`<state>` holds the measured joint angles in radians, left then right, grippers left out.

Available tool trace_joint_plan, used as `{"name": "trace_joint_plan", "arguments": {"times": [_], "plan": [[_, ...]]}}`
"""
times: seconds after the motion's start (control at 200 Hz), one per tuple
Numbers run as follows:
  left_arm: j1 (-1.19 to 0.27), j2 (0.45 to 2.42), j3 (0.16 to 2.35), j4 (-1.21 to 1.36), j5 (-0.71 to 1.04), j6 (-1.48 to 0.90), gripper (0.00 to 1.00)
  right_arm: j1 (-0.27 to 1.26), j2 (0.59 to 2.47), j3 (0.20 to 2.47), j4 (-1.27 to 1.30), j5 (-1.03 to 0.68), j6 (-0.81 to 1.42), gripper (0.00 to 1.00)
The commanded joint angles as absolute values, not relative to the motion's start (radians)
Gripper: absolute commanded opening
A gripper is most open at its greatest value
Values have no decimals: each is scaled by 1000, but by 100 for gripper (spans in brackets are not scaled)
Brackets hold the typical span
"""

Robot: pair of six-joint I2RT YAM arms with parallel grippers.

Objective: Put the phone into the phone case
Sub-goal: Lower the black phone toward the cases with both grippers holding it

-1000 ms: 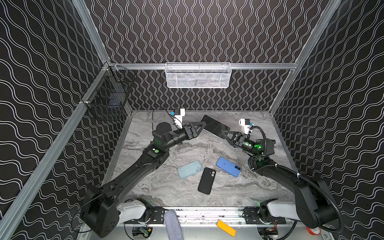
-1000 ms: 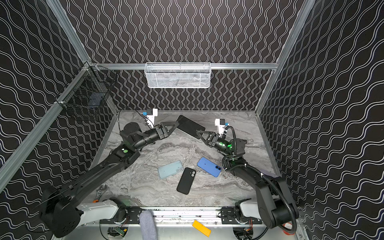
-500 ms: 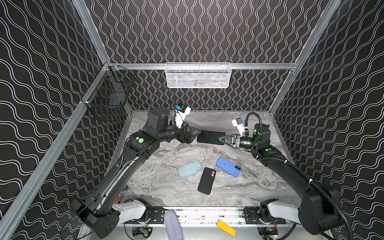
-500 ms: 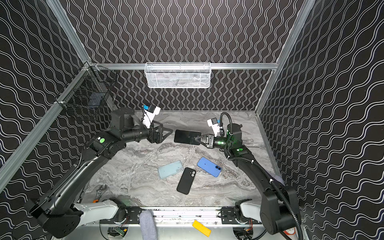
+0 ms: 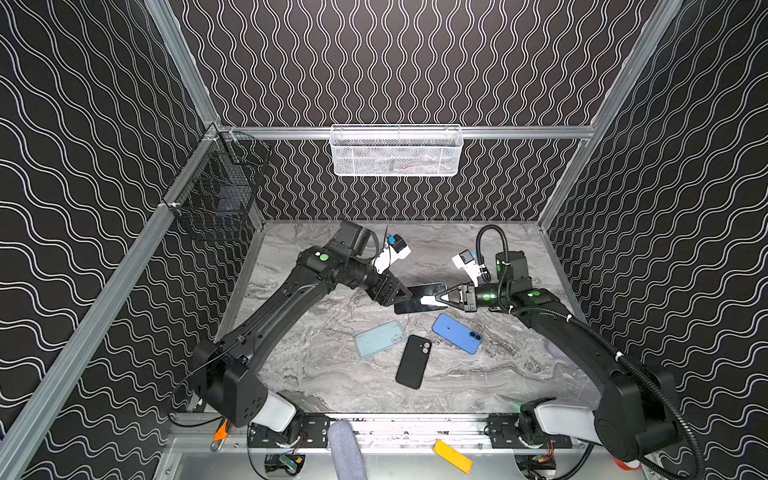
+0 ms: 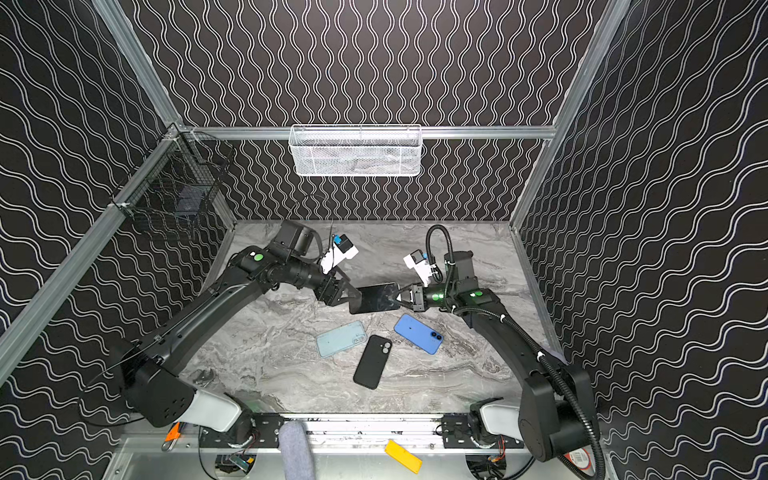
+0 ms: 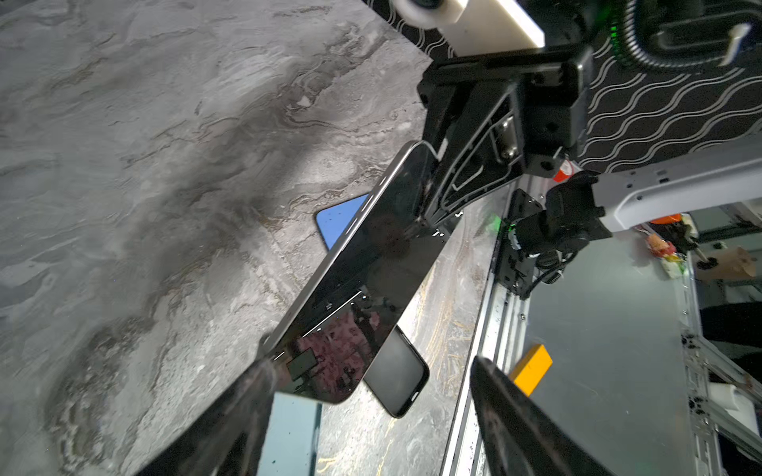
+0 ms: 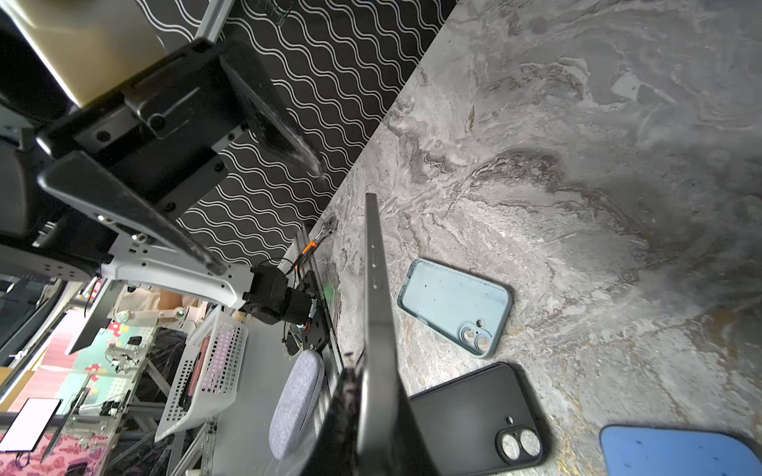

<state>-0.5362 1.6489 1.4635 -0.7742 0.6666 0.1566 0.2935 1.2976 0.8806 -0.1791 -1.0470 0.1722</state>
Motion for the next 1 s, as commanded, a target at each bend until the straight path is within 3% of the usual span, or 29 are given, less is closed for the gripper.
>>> {"name": "trace_joint_plan", "arguments": {"times": [0.0, 0.245, 0.576, 0.791, 0.996], "plan": [[-513, 1669, 1461, -730, 808, 190, 79, 305, 1284, 884, -194, -1132, 121, 0], [-501, 1721, 1443, -761, 975, 220, 78, 307, 1285, 882, -147, -1247, 139, 0], [-528, 1739, 1432, -804, 1064, 257, 76, 308, 1290, 878, -105, -1301, 167, 0], [-579, 1774, 1445, -852, 1043, 286, 66, 307, 1281, 878, -103, -1295, 172, 0], [-581, 1763, 1447, -830, 1058, 264, 45, 307, 1276, 872, -104, -1284, 172, 0]]}}
